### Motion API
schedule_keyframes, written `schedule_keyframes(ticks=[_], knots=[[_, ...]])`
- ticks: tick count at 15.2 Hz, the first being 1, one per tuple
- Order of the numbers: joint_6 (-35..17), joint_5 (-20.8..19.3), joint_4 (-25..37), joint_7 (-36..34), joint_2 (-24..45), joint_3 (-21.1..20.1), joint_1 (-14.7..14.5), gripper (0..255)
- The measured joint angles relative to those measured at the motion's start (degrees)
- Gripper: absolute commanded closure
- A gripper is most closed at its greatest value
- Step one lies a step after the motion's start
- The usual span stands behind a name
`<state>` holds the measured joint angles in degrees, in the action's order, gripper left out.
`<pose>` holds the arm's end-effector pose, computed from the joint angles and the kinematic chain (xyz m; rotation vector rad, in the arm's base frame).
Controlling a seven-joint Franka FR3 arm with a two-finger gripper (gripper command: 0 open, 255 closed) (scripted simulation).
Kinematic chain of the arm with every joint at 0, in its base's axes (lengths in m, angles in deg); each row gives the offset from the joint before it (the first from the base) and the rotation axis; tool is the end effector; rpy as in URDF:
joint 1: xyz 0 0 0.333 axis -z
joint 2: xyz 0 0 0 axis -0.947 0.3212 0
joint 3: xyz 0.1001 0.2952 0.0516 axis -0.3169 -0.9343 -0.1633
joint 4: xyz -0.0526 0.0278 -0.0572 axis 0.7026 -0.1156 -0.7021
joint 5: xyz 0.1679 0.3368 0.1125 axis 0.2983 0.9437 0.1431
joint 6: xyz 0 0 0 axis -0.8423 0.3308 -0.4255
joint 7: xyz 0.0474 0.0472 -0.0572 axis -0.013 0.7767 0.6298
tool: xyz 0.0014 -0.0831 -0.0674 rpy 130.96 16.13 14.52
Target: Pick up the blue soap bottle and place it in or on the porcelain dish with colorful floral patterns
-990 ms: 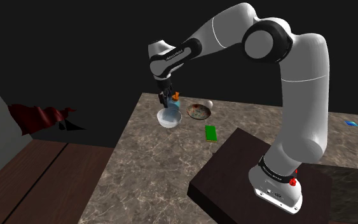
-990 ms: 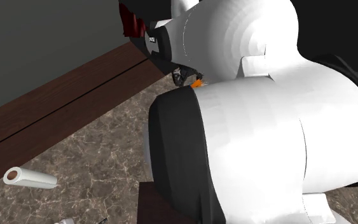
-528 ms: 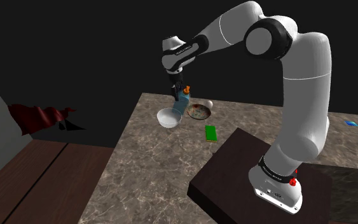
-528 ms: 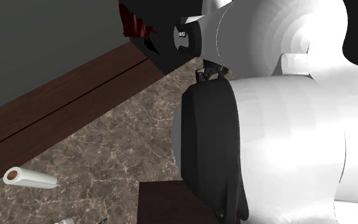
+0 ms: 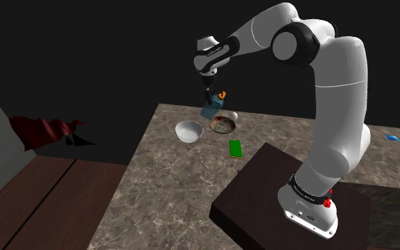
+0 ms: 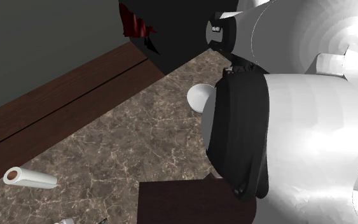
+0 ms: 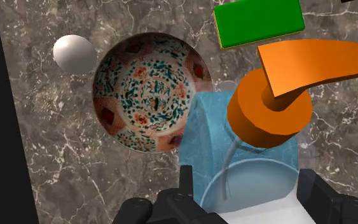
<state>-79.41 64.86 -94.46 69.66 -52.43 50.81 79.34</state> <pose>0.6361 -0.1529 0.3056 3.0059 0.6274 -0.3240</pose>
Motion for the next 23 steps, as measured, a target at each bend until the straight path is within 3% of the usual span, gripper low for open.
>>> schedule_keyframes(ticks=[8, 23], knots=[[1.88, 0.37, 7.24, 8.72, 4.23, 2.31, 6.48, 255], [-5.63, 0.67, 6.07, 8.45, 10.61, 2.12, 7.19, 255]])
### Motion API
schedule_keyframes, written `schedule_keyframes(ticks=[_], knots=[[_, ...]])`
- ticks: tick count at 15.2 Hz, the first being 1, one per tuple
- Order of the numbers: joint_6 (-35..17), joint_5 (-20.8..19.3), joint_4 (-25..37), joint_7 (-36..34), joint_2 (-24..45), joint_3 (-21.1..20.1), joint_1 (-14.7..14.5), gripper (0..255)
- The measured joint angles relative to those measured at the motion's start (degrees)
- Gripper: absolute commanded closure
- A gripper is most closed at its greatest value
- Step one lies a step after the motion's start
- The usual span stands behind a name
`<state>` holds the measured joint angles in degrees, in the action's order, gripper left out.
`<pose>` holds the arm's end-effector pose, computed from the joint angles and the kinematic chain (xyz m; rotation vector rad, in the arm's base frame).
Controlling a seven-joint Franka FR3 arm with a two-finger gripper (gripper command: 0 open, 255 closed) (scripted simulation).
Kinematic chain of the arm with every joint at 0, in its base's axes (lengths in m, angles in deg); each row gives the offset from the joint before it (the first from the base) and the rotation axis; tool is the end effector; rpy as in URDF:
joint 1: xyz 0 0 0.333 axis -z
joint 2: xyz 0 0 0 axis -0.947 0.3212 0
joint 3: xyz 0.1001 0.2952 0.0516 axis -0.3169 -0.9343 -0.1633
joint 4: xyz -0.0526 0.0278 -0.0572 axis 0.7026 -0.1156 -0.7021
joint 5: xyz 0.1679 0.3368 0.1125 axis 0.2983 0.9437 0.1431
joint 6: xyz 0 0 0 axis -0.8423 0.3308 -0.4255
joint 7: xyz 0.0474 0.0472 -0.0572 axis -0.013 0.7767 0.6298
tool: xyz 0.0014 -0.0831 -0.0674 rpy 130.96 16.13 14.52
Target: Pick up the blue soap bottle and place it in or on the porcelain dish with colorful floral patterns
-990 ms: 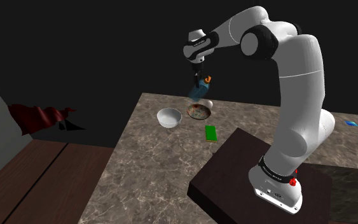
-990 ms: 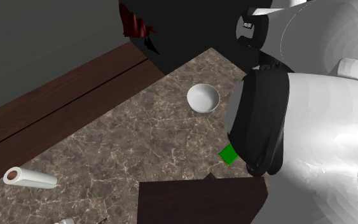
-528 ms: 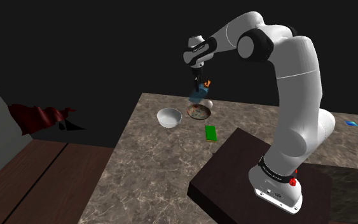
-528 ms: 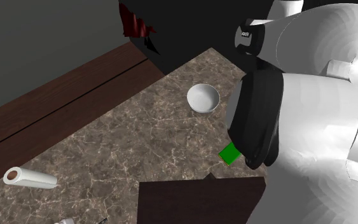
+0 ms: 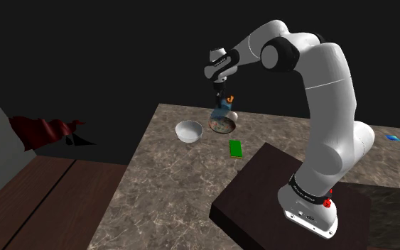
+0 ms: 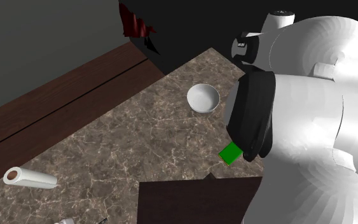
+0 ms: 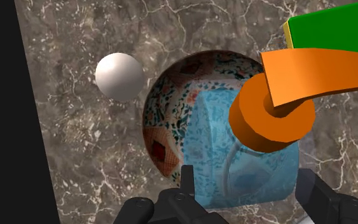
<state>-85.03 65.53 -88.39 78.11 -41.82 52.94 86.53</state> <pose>0.6335 -0.2588 0.2356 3.0061 0.6291 -0.3252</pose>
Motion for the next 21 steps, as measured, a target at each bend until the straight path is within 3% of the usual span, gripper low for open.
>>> schedule_keyframes(ticks=[9, 10, 16, 21], knots=[[-1.73, 0.06, -0.17, -0.22, 1.56, -0.08, 0.06, 255], [-1.73, 0.06, -0.17, -0.22, 1.57, -0.08, 0.06, 0], [-1.74, 0.06, -0.15, -0.22, 1.57, -0.08, 0.06, 0], [3.50, 0.06, 2.48, -0.28, -1.07, -0.13, -0.55, 0]])
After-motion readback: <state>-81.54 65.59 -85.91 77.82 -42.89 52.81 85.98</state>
